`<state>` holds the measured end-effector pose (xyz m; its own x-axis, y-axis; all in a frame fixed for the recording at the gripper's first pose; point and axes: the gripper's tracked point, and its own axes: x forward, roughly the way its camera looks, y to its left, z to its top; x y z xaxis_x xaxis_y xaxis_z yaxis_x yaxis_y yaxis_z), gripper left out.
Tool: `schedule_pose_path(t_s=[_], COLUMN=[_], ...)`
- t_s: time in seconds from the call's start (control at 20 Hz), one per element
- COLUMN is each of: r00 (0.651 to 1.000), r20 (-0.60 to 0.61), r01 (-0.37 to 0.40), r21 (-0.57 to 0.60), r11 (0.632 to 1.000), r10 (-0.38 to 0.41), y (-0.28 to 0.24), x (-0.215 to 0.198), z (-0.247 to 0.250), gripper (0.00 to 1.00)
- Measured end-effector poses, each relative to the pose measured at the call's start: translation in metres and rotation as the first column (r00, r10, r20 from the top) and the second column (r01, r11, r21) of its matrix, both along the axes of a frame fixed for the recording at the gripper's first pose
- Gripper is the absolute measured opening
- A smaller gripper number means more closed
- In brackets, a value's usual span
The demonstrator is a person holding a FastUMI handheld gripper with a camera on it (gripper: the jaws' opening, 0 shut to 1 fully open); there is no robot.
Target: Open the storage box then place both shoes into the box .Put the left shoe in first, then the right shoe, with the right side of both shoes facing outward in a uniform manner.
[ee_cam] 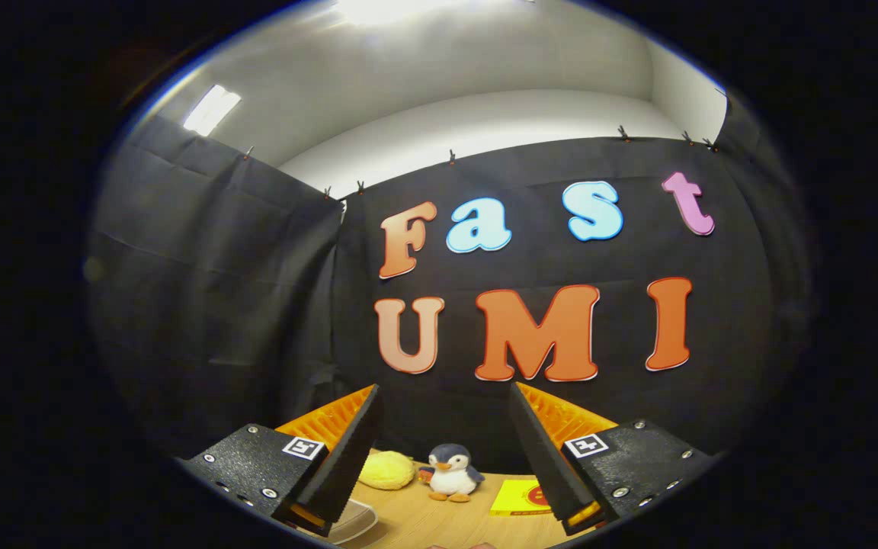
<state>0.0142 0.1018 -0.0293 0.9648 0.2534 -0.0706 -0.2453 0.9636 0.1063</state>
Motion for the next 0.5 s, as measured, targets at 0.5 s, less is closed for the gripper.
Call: schedule_pose_path(t_s=[0.5], r00=[0.861], r20=[-0.466], r01=[-0.174], r21=[0.107], r11=[0.979], r10=[0.204], y=[0.082], x=[-0.067], z=[-0.140], gripper=[0.99])
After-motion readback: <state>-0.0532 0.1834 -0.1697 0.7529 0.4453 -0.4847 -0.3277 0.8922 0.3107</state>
